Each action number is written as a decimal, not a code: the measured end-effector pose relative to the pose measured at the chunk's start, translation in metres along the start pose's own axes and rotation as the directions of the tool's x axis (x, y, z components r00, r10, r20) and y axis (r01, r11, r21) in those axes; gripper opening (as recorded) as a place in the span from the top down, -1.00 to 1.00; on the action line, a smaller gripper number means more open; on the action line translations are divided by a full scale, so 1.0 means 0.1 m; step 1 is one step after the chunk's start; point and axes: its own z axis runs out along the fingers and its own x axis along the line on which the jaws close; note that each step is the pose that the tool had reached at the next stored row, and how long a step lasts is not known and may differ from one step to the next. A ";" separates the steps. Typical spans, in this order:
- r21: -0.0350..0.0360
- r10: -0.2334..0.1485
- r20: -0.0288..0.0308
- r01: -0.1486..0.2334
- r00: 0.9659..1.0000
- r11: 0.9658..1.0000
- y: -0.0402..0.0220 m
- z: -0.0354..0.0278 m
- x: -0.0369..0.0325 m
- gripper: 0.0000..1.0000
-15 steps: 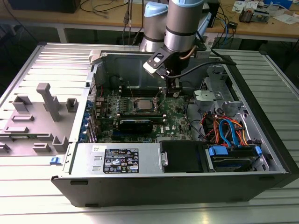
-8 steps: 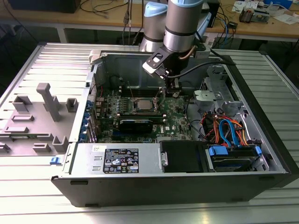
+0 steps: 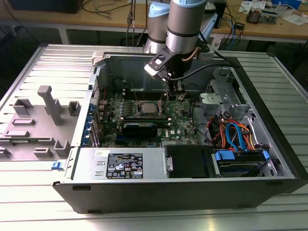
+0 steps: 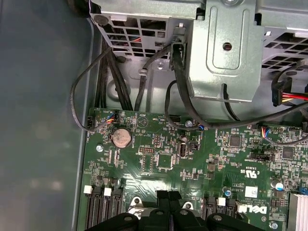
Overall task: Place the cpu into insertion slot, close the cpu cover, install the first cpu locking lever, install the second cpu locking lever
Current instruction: 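Close the cpu cover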
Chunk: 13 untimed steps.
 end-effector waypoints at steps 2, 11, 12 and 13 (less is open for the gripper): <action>0.000 0.000 0.000 0.000 1.000 1.000 0.000 0.000 0.000 0.79; 0.000 0.000 0.000 0.000 1.000 1.000 -0.025 0.001 0.002 0.79; 0.000 0.000 0.000 0.000 1.000 1.000 -0.032 0.001 0.003 0.79; 0.000 0.000 0.000 0.000 1.000 1.000 -0.036 0.001 0.003 0.79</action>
